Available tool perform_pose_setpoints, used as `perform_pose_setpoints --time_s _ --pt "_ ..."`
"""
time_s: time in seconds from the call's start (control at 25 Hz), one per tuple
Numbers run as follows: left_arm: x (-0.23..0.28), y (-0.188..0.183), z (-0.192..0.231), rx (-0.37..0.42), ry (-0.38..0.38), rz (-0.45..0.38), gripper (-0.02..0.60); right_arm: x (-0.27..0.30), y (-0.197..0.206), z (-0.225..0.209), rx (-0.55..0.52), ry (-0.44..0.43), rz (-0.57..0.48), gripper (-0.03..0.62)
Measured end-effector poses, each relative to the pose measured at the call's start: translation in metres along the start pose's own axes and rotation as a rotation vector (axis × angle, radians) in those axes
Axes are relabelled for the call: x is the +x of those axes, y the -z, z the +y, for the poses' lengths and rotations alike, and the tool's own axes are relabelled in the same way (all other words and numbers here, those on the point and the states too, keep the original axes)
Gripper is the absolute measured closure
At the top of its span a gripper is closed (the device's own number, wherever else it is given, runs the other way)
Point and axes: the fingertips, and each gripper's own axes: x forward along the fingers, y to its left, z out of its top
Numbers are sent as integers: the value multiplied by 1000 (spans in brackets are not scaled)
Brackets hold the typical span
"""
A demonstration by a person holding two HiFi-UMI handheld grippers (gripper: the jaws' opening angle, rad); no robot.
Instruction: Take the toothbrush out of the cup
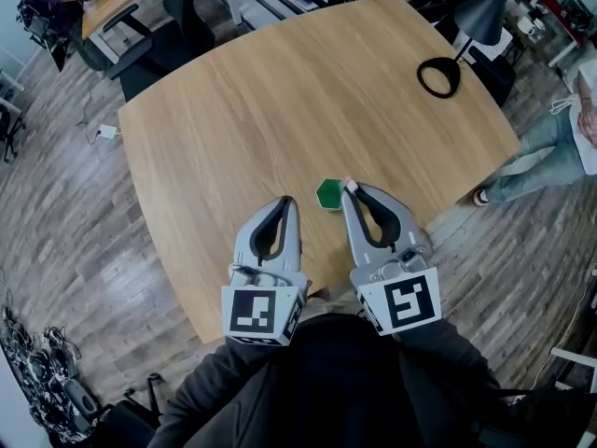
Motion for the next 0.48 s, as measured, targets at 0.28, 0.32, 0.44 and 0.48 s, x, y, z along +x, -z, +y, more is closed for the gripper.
perform_pose_setpoints --time_s 0.28,0.32,0.44,0.48 --pt "-5 5 -32 27 81 -8 574 -40 15 -15 38 74 33 568" --pt "-5 6 -36 30 90 -6 574 -44 17 -18 47 85 36 568" --pt "-5 5 -49 36 114 -10 574 -55 19 -25 63 106 36 568" --pt "-5 4 -52 38 119 -12 574 -57 18 -26 64 109 33 568"
